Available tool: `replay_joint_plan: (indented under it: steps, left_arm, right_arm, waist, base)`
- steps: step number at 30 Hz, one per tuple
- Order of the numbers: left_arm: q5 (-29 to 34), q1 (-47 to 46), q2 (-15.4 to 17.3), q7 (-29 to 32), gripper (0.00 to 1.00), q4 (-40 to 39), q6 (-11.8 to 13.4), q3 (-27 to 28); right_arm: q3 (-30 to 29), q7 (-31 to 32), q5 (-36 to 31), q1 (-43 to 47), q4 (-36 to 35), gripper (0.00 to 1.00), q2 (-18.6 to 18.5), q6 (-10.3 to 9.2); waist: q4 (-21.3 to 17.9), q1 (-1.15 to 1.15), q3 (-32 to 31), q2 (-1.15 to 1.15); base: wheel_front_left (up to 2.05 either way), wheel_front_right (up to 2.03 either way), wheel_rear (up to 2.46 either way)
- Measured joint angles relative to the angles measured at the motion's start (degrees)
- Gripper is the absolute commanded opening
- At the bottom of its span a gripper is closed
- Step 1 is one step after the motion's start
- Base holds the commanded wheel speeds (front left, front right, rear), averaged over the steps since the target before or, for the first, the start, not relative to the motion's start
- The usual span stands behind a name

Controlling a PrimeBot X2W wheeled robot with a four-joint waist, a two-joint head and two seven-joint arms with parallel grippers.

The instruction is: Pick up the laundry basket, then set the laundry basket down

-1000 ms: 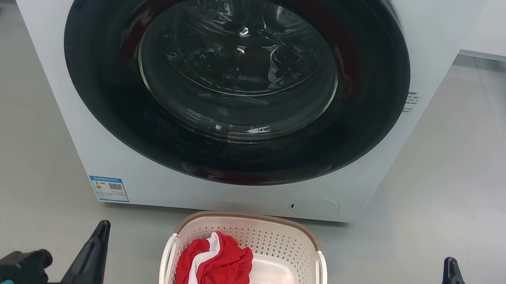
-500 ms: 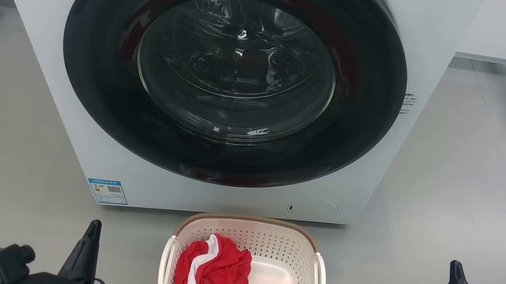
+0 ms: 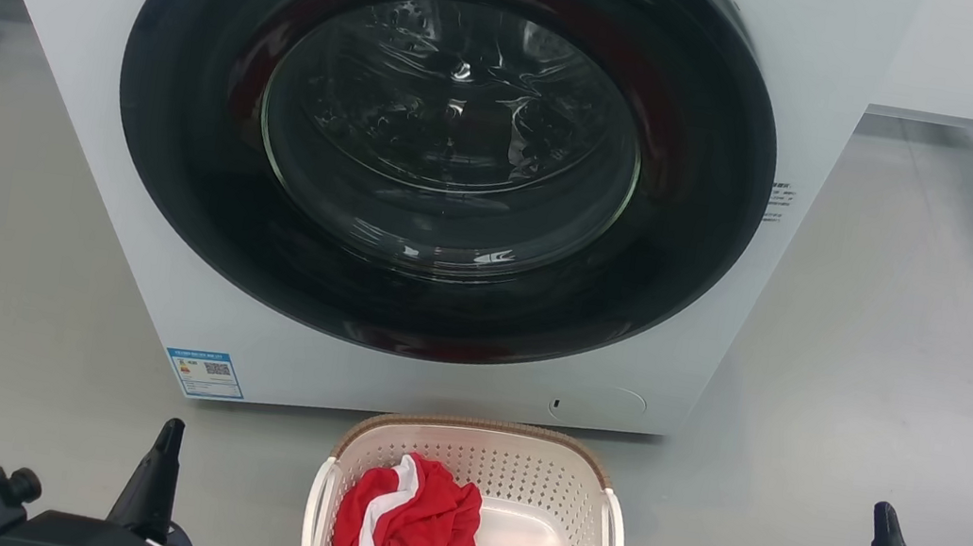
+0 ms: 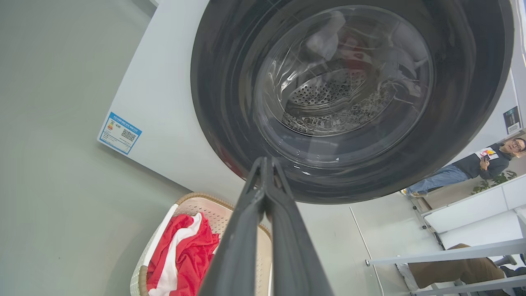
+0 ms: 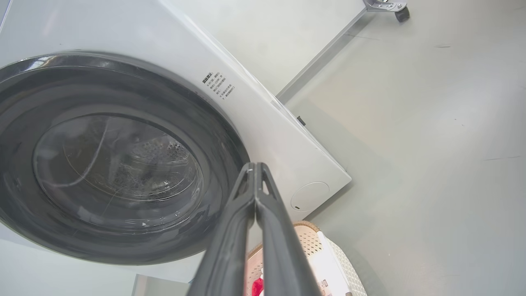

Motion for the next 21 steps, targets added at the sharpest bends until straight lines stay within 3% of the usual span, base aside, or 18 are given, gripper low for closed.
replay_joint_plan:
  steps: [21]
  left_arm:
    - [-14.5, -1.6, -1.8, 2.9, 0.0, 3.8, -3.0, 4.3]
  right_arm:
    - [-3.8, 3.5, 15.9, -1.8, 3.5, 0.0, 1.7, 2.91]
  waist:
    - [-0.3, 0.0, -0.7, 0.0]
  base:
    - [0.0, 0.0, 0.0]
